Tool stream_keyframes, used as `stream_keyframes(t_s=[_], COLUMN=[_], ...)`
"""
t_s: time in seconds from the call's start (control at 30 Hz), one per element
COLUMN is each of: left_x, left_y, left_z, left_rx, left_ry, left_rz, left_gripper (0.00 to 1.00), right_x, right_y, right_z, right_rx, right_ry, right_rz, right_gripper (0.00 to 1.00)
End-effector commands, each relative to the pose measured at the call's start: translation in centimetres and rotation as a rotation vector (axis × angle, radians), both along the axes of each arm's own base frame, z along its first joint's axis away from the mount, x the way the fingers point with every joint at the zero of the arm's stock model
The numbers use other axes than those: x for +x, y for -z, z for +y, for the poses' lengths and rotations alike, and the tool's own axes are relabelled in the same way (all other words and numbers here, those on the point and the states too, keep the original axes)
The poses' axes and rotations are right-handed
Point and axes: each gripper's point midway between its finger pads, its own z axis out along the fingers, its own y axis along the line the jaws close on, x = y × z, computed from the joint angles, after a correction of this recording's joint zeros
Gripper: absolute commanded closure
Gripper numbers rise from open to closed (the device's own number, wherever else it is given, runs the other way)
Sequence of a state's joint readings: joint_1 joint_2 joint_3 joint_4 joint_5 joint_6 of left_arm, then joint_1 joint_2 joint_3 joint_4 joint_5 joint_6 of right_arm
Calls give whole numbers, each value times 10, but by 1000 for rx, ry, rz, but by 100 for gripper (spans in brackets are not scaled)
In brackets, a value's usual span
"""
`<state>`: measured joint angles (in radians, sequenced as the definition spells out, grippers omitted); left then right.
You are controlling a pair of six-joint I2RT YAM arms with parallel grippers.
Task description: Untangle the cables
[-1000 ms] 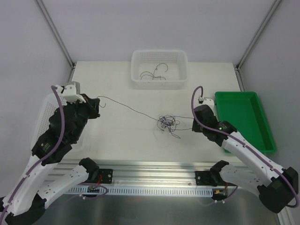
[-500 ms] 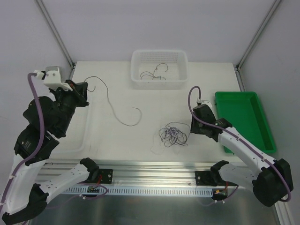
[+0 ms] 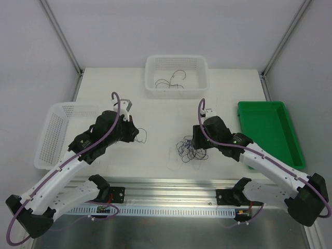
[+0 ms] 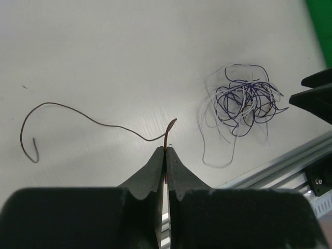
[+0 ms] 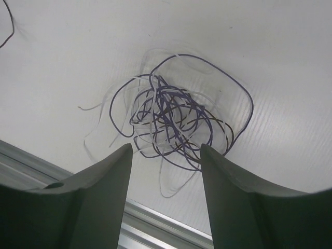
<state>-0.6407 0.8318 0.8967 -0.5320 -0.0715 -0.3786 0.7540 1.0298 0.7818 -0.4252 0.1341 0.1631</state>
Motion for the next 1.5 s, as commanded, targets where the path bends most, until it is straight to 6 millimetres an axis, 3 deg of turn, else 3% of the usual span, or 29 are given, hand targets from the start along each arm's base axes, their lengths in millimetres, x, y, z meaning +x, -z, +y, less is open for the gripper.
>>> stream_keyframes(t_s=[0.0, 0.07, 0.13, 0.23, 0.3, 0.33, 0.4, 0.63, 0.77, 0.87, 0.93, 1.0, 1.03, 1.1, 1.13, 1.27, 1.3, 1.37, 1.4, 1.43, 1.47], left_x=[10, 16, 21, 38, 50, 54, 74, 150, 186, 215, 244, 264, 281, 298, 316, 356, 371, 386, 398, 404, 410], left_y=[-53, -73, -89, -135, -155, -182, -192, -283, -322, -339, -330, -333, -317, -310, -289, -233, -204, -175, -147, -134, -118], left_z=[-6, -4, -6, -16, -19, -21, -31, -59, -76, -92, -97, -96, -105, -109, -113, -123, -128, -128, -132, -132, -128], left_rx=[-114, -107, -105, -111, -107, -129, -100, -125, -141, -169, -178, -205, -215, -244, -246, -267, -274, -277, -282, -283, -278], left_ry=[-8, -16, -11, -2, -10, -12, -9, -35, -21, -2, -6, -22, -4, 5, 4, 15, 12, 13, 10, 7, 1], left_rz=[-143, -192, -224, -301, -342, -393, -423, -635, -747, -831, -841, -880, -864, -882, -852, -775, -734, -697, -649, -626, -599], left_gripper=[100, 100, 100, 100, 100, 100, 100, 100, 100, 100, 100, 100, 100, 100, 100, 100, 100, 100, 100, 93, 79], right_x=[5, 4, 1, -4, -9, -11, -16, -35, -40, -44, -46, -47, -48, -49, -49, -51, -51, -52, -52, -52, -52], right_y=[-7, -8, -10, -13, -15, -16, -19, -38, -42, -44, -47, -45, -45, -41, -40, -31, -29, -25, -22, -21, -20], right_z=[12, 10, 8, -1, -8, -10, -15, -21, -34, -45, -49, -51, -52, -55, -57, -59, -58, -57, -56, -56, -56], right_rx=[10, 11, 13, 8, 10, 13, 24, 107, 117, 121, 137, 139, 137, 126, 123, 117, 118, 119, 115, 114, 114], right_ry=[-20, -18, -17, -8, -2, -1, 2, -34, -13, 5, 12, 16, 17, 21, 29, 46, 46, 46, 47, 45, 49], right_rz=[-35, -49, -63, -83, -97, -103, -115, -175, -213, -240, -259, -260, -260, -252, -252, -230, -226, -211, -203, -198, -193], right_gripper=[41, 41, 30, 19, 11, 9, 4, 2, 1, 0, 0, 0, 0, 0, 0, 0, 0, 0, 0, 0, 0])
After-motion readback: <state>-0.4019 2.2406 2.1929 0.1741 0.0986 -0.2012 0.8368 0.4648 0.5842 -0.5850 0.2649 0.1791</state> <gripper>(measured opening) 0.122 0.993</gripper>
